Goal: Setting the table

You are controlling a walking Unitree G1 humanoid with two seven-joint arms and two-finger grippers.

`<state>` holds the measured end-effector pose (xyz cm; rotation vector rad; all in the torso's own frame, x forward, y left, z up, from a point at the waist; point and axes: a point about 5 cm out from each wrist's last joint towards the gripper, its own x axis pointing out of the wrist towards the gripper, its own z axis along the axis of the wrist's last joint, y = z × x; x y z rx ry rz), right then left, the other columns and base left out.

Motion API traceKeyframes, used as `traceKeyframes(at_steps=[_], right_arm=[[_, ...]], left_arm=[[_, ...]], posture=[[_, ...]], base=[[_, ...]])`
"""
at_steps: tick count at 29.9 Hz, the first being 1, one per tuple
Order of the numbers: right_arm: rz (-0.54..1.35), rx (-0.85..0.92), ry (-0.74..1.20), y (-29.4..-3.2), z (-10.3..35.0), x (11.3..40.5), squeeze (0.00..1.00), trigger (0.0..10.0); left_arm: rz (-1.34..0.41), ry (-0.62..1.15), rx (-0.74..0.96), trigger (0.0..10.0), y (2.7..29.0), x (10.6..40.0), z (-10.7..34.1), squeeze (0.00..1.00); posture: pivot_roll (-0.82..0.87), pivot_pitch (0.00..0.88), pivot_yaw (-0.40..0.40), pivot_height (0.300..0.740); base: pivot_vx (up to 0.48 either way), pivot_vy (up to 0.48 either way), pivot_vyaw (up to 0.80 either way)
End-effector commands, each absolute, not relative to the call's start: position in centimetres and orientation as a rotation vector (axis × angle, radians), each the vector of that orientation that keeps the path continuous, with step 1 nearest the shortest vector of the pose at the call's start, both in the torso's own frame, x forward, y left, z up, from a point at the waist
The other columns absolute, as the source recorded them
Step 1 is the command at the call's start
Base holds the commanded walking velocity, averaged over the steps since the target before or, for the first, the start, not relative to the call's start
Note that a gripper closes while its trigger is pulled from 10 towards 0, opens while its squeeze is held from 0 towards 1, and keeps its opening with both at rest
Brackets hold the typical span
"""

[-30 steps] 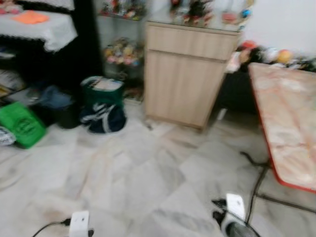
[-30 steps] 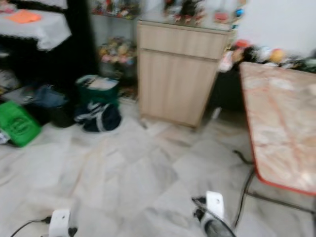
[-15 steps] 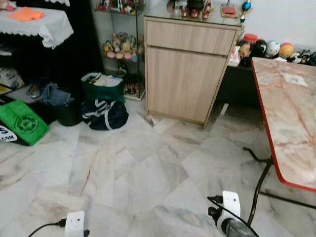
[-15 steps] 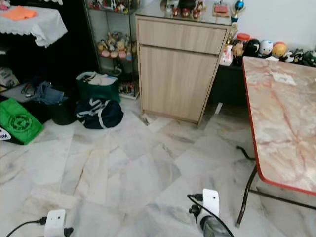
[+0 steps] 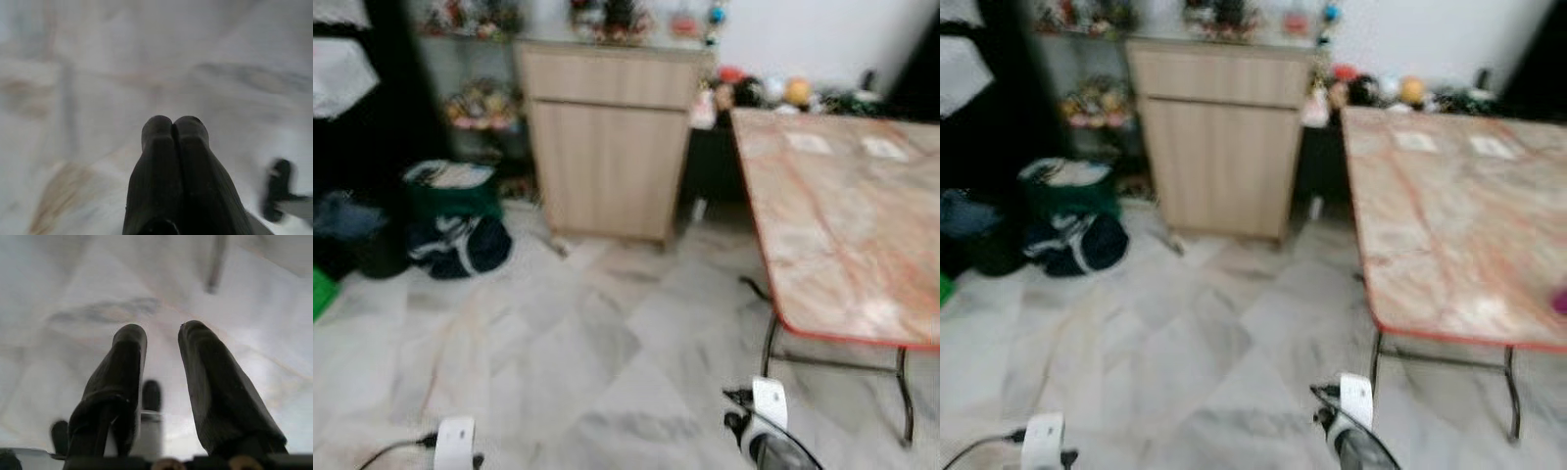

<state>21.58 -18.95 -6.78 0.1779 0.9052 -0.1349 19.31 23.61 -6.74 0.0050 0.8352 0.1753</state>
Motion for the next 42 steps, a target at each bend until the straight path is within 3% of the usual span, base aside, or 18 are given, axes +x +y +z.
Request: traceKeyframes(at_steps=[1, 33, 42], right_arm=[[-0.139, 0.2, 0.882, -18.5, -6.6, 22.0, 0.0, 10.0], [-0.117, 0.22, 0.856, -17.3, -6.7, 21.8, 0.0, 10.0], [-0.112, 0.231, 0.882, -17.1, -7.7, 20.0, 0.0, 10.0]], left_arm=[[0.196, 0.87, 0.025, 10.0, 24.6, 18.1, -7.1, 0.0], [0.16, 0.877, 0.033, 10.0, 24.1, 18.3, -7.2, 0.0], [0.147, 0.879, 0.039, 10.0, 24.1, 18.2, -7.2, 0.0]], posture=[[0.06, 0.0, -0.008, 0.74], [0.04, 0.0, 0.016, 0.74], [0.05, 0.0, 0.027, 0.74]], base=[[0.0, -0.307, 0.0], [0.0, -0.308, 0.0], [0.0, -0.308, 0.0]])
